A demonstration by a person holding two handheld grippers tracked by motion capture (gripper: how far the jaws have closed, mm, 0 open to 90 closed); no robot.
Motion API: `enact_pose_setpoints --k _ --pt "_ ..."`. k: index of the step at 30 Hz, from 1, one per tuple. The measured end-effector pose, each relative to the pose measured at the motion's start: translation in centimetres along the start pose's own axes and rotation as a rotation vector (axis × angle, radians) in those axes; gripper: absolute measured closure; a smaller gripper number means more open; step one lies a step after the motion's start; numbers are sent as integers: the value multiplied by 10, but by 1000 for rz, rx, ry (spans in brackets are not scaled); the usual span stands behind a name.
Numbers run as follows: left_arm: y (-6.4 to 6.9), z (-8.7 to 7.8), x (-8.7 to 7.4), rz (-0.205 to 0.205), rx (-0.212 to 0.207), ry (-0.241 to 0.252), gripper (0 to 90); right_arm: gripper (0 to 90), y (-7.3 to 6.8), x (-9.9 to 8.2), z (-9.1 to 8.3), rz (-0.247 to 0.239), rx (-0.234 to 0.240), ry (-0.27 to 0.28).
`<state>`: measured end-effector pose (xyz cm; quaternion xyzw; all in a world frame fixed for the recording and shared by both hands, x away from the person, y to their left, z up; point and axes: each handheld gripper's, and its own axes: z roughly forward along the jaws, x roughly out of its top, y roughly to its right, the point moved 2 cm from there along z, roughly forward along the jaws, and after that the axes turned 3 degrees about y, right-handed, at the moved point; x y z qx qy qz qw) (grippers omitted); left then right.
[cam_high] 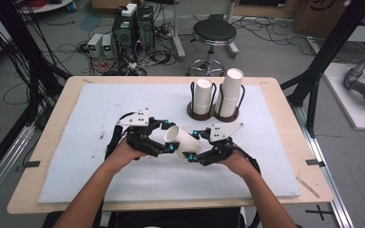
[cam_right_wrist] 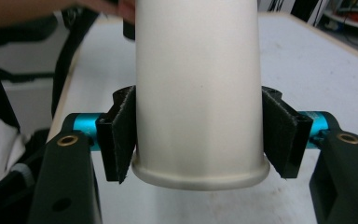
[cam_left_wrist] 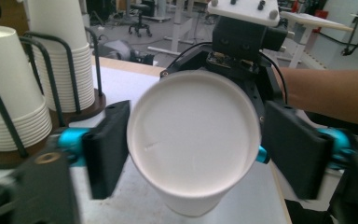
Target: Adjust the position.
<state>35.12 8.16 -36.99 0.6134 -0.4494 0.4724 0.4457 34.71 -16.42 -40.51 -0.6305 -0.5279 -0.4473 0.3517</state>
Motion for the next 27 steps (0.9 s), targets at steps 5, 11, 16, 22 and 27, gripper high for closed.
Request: enact_pose_setpoints --k 5,11,16,22,27 --pt "-1 0 -2 -1 -27 -27 226 357 0 0 0 -15 16 -24" --pt "4 1 -7 19 -104 -45 359 370 -6 2 -1 -31 65 -42" --pt "4 -5 -4 31 -81 -9 359 231 -6 5 -3 12 54 13" --pt "3 -12 -4 13 -46 84 360 163 -1 7 -8 88 28 89" --pt "6 -13 -5 5 -57 101 362 269 -1 7 -5 50 55 84"
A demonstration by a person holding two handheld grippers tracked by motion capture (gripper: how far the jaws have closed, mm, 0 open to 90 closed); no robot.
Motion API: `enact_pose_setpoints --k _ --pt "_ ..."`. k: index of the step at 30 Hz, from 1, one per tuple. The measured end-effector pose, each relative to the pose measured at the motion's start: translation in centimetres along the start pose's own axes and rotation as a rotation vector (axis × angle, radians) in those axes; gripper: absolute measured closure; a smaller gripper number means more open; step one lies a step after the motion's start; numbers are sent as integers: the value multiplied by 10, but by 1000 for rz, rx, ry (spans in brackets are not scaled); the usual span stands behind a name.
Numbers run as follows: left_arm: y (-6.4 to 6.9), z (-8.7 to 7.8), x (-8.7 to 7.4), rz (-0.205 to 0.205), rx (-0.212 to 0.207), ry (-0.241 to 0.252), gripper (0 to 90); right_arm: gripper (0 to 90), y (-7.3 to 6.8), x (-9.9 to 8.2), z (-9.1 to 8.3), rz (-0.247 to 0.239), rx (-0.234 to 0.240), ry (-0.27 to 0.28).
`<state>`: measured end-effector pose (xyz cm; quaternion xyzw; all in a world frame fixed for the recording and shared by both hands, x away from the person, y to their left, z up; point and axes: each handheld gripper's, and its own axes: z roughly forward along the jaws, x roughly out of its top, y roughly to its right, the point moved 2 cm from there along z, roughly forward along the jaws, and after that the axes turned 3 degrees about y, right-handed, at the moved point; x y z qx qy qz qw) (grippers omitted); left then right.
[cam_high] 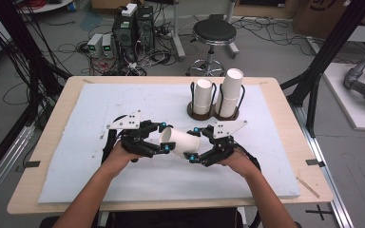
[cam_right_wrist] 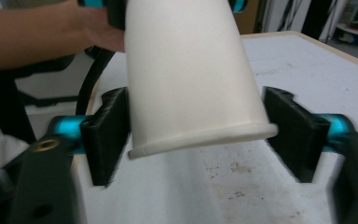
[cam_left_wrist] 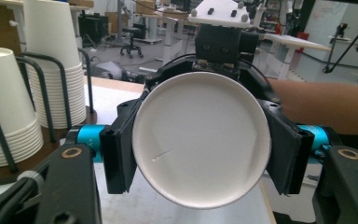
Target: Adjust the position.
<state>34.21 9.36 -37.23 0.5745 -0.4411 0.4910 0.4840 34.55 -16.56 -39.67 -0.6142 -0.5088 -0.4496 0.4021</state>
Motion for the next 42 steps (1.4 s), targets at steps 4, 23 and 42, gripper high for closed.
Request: enact_pose_setpoints --k 4,23,42 --pt "2 -1 -2 -14 8 -30 359 332 0 0 -2 -37 13 -24" --pt "0 -8 -7 -14 -5 -30 360 157 -2 6 -4 1 8 -29" --pt "-4 -4 -11 -31 38 -44 240 356 4 3 -14 -8 15 -44"
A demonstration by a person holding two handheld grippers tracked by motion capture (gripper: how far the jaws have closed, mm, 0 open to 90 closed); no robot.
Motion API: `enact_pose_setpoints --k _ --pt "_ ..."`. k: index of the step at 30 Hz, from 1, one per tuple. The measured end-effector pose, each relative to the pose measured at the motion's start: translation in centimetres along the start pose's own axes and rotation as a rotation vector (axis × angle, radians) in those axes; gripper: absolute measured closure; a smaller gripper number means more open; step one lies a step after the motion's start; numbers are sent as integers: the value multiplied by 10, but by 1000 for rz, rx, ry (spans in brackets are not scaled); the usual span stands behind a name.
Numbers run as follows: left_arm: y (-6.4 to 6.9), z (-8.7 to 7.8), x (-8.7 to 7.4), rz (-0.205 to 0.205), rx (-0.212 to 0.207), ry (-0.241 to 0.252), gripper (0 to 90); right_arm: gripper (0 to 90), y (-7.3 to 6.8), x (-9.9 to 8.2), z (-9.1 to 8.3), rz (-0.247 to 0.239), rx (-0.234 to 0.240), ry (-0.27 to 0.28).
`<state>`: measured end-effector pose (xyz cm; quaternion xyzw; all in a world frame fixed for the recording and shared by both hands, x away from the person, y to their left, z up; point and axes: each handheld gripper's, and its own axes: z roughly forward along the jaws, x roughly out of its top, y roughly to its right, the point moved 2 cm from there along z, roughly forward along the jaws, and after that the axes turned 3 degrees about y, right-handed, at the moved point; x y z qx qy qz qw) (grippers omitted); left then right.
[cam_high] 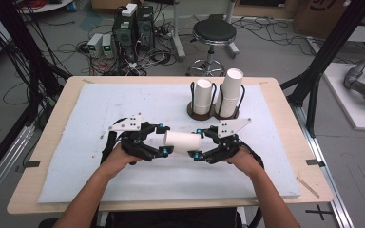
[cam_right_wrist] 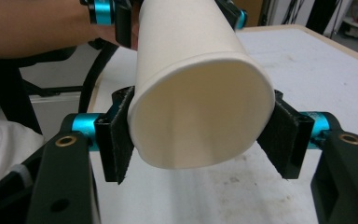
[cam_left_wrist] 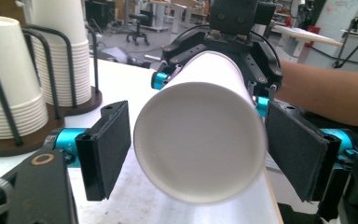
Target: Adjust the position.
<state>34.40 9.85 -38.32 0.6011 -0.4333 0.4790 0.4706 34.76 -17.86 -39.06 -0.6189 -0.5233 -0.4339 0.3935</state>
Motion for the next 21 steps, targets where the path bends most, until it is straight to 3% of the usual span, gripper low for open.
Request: enact_pose_setpoints --k 4,9,11,15,17,21 --pt "0 0 -1 1 -20 -17 251 361 -1 1 0 -6 19 -17" --pt "1 1 -4 20 -75 -37 348 361 -2 1 1 -13 47 -30" --pt "1 1 -3 18 -89 -22 357 356 -2 1 0 -8 51 -20" --pt "2 0 -1 26 -80 0 355 180 -1 4 -3 38 37 58" --pt "2 -1 0 27 -83 19 355 166 -1 5 -4 79 35 95" --pt "4 -1 2 37 -92 38 356 168 0 4 -2 91 33 98"
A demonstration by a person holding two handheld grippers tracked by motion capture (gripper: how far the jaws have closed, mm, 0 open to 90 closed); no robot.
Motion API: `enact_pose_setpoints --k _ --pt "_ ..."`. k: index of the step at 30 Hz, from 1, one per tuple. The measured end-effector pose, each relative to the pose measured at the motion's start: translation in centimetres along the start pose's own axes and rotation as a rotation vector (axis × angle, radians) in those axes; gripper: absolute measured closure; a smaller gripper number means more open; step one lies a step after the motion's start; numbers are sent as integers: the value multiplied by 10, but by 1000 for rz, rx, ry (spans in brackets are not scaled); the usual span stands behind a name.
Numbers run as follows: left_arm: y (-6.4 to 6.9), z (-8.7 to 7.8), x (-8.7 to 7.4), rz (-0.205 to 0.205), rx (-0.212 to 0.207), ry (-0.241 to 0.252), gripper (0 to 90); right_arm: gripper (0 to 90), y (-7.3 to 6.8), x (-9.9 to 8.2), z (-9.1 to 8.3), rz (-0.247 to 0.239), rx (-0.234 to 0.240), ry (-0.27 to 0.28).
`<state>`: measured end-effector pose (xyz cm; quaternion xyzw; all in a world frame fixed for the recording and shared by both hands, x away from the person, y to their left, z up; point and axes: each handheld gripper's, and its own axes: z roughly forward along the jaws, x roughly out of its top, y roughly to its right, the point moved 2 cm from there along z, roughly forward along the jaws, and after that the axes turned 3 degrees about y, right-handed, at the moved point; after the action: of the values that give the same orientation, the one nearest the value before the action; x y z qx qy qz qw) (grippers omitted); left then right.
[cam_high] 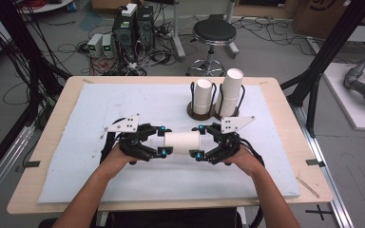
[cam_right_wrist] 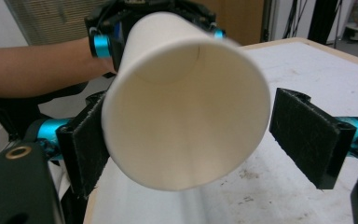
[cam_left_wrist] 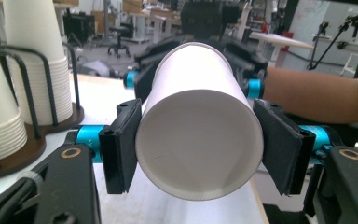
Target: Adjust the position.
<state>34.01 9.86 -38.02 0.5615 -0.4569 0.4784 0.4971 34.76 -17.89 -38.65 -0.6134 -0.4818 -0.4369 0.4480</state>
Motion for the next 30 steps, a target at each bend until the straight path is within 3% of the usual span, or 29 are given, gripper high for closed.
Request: enact_pose_setpoints --k 2,8,12,17,18,21,23,28,30 --pt "0 1 -1 4 4 -14 356 252 0 -1 1 -14 13 -7" --pt "-1 3 -5 -5 23 -51 355 325 -1 0 -2 -67 14 -28" --pt "-1 3 -2 2 62 -63 262 344 0 -1 -4 -82 5 -49" --pt "0 8 -7 8 38 -121 265 354 -1 -1 -2 -90 7 -85" --pt "1 8 -8 14 28 -132 346 355 -2 1 -2 -94 15 -86" --pt "2 10 -10 31 4 -145 354 357 -3 2 -3 -97 23 -83" --pt "3 9 -9 34 -3 -138 362 349 -3 2 -4 -87 34 -76" --pt "1 7 -9 36 7 -108 357 164 -1 4 -3 -11 3 -15" --pt "1 6 -8 28 5 -82 357 164 -1 5 -4 6 7 -1"
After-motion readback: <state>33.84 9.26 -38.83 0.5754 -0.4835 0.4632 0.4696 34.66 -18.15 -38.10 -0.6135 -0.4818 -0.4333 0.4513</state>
